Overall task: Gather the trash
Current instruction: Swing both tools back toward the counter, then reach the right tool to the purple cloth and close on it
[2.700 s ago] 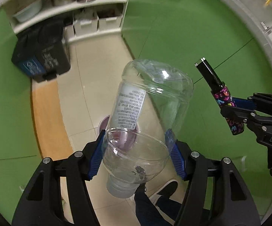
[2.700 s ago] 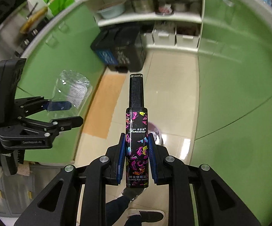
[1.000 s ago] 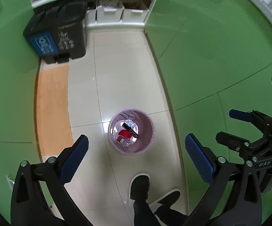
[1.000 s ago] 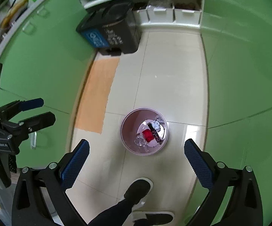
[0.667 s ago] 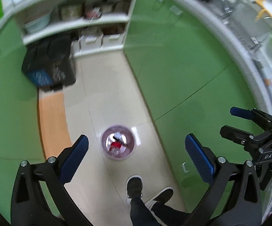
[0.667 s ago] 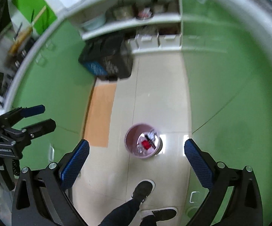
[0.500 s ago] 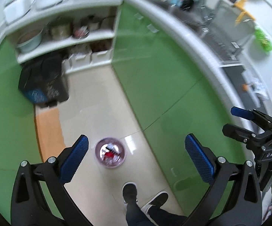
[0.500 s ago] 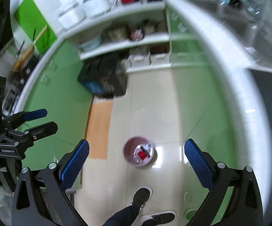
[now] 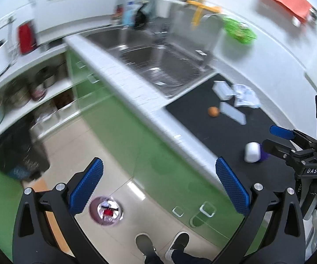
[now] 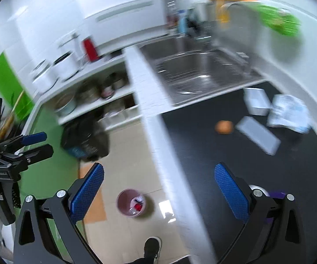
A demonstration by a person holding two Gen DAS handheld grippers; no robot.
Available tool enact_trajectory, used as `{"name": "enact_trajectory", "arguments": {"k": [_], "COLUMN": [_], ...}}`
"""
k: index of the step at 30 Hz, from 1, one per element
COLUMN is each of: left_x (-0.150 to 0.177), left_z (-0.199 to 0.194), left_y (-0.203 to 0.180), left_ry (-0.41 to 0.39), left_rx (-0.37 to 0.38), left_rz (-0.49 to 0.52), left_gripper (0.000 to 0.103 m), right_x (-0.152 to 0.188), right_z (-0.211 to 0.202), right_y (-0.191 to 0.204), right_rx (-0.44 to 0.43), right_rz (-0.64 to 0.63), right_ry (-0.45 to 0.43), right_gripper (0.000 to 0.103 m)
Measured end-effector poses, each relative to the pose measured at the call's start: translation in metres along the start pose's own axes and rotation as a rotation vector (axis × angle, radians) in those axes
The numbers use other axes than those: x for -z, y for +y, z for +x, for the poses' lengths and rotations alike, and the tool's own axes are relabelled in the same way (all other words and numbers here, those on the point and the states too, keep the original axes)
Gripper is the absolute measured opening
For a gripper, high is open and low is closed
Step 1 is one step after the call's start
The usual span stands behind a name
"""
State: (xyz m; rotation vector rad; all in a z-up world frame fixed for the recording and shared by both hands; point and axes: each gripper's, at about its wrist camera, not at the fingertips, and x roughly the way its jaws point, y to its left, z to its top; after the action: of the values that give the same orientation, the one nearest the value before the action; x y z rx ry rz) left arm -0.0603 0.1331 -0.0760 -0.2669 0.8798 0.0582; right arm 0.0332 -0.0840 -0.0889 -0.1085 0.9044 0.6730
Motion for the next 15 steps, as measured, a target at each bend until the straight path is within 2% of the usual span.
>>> {"name": "enact_trajectory", "arguments": {"k": [7,15], "left_x": [-0.02,-0.026], "left_z": [0.034,0.079], "left_y": [-0.072,-0.137], "left_ry": [0.03,0.092], "left_rx": [0.097,0.141], "left_rz": [0.114,0.182], "left_gripper": [0.1,0.1], "right_x": [0.018,0.047], "right_z": [-0.031,-0.031], "right_y": [-0.08,-0.151], "right_rx": [0.127,0.208], "right_rz": [0.098,0.145], "right_ry": [-0.007,0.068], "right_gripper": [0.097,0.097]}}
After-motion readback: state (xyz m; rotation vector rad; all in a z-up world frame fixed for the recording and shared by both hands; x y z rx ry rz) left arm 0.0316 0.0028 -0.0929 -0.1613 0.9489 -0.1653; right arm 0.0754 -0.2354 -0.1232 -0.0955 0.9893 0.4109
